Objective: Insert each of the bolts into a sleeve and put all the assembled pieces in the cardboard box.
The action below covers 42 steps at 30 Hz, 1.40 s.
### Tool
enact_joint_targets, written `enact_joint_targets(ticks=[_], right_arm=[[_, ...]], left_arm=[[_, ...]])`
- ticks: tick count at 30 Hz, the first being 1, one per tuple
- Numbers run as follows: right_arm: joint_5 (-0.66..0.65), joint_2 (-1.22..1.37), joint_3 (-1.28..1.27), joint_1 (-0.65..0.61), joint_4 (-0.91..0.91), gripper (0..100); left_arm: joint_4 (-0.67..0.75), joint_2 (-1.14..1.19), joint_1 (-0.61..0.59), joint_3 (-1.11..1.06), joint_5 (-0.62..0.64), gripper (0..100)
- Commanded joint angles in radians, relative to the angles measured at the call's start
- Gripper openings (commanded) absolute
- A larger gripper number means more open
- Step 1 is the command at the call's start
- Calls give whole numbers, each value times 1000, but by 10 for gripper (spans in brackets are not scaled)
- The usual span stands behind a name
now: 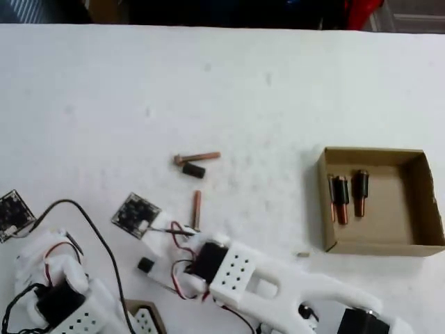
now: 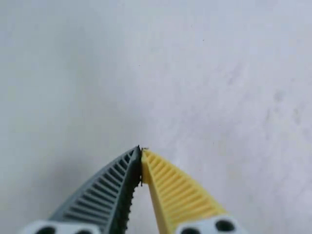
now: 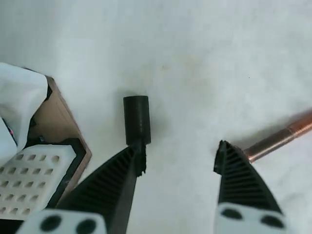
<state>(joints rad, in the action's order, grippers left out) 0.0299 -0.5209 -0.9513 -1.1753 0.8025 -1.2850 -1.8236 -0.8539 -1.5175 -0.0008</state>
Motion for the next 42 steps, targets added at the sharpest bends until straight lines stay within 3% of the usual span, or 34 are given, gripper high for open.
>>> enact_joint_targets(ticks=[1, 12, 20, 27, 42], right_arm=[[8, -19, -6, -5, -61, 212], [57, -19, -8, -82, -61, 212], [57, -18, -55, -87, -71, 211], [57, -18, -140, -88, -185, 211], [57, -18, -146, -130, -185, 211]], left_arm=[[11, -5, -13, 44, -9, 23], [11, -5, -13, 44, -9, 23], [17, -5, -61, 44, -9, 23], [17, -5, -58, 44, -9, 23], [17, -5, -59, 48, -8, 23]])
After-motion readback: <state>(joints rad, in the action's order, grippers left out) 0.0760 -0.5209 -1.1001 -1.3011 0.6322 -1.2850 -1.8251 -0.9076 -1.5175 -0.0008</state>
